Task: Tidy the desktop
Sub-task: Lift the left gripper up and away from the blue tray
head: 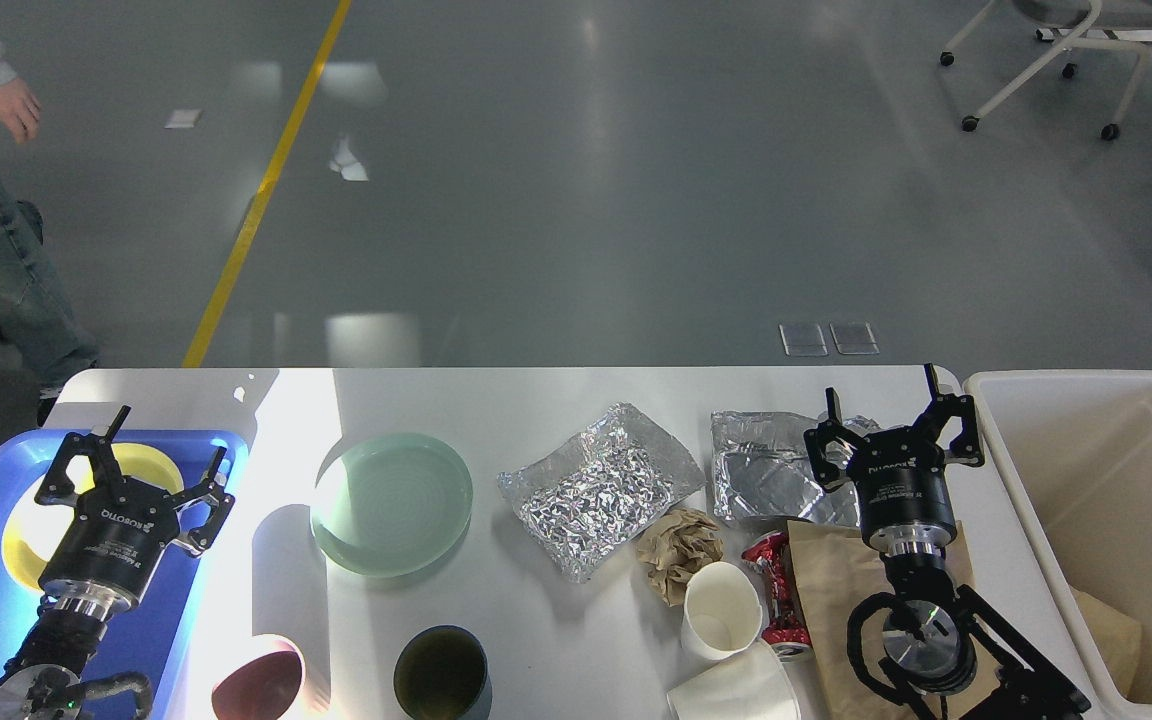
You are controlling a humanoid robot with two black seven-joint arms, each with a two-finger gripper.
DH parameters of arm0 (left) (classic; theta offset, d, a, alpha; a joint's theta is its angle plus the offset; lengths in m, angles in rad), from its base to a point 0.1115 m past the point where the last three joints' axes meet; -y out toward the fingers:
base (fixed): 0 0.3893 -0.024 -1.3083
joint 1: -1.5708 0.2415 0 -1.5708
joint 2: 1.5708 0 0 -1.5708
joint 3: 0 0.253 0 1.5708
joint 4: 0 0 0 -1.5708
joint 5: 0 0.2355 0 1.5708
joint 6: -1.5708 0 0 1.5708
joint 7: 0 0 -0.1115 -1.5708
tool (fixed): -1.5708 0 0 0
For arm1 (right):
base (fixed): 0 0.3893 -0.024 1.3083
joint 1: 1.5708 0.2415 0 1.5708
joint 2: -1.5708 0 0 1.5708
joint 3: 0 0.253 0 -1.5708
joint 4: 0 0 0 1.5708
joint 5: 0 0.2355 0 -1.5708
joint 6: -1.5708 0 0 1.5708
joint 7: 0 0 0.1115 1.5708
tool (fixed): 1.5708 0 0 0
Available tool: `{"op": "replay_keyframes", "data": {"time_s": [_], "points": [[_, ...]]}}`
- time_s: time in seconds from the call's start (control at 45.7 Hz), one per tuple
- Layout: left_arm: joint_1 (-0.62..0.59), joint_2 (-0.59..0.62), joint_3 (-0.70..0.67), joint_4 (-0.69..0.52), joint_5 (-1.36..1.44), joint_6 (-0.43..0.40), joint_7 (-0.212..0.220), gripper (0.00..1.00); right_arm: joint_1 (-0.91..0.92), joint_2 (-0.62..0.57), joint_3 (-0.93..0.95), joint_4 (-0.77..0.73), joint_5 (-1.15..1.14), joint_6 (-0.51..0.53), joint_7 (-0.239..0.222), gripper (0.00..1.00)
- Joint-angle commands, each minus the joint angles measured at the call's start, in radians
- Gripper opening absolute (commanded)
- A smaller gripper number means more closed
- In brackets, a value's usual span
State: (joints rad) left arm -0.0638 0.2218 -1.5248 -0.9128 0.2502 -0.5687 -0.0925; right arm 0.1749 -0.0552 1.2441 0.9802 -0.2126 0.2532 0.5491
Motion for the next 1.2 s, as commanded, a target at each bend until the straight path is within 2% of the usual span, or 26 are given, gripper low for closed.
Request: {"op": "replay_keyframes", "data": {"time_s": [0.0, 0.109, 0.219, 0.657, 0.81, 0.876, 0.941, 1.073, 1.182], "points": [[0.001, 0.007, -0.003, 0.002, 0.001, -0.002, -0.004, 0.97, 0.000, 0.000, 0.000, 0.000, 0.001, 0.000, 0.000, 1.00], [-0.001, 0.013, -0.005, 0.003, 0.001, -0.003, -0.024, 0.97, 0.000, 0.000, 0.000, 0.000, 0.001, 0.000, 0.000, 1.00], [-0.004, 0.040, 0.002, 0.002, 0.001, 0.006, -0.012, 0.97, 0.000, 0.000, 0.000, 0.000, 0.001, 0.001, 0.000, 1.00], [0.001, 0.080, 0.014, 0.002, -0.016, 0.009, -0.013, 0.97, 0.000, 0.000, 0.000, -0.002, 0.001, 0.000, -0.001, 1.00], [-0.001, 0.171, 0.075, -0.006, -0.025, 0.009, -0.029, 0.97, 0.000, 0.000, 0.000, -0.002, -0.001, 0.000, 0.000, 1.00], [-0.034, 0.244, 0.145, -0.005, -0.057, 0.009, -0.027, 0.97, 0.000, 0.000, 0.000, -0.002, -0.001, 0.000, 0.000, 1.00], [-0.096, 0.339, 0.273, 0.000, -0.091, 0.009, -0.027, 0.97, 0.000, 0.000, 0.000, -0.002, -0.001, 0.000, -0.001, 1.00], [-0.252, 0.562, 0.636, 0.000, -0.115, 0.006, -0.026, 0.97, 0.000, 0.000, 0.000, -0.002, -0.001, 0.000, 0.000, 1.00], [-0.457, 0.634, 0.966, 0.000, -0.118, -0.005, -0.024, 0.97, 0.000, 0.000, 0.000, -0.002, -0.001, 0.000, 0.000, 1.00]]}}
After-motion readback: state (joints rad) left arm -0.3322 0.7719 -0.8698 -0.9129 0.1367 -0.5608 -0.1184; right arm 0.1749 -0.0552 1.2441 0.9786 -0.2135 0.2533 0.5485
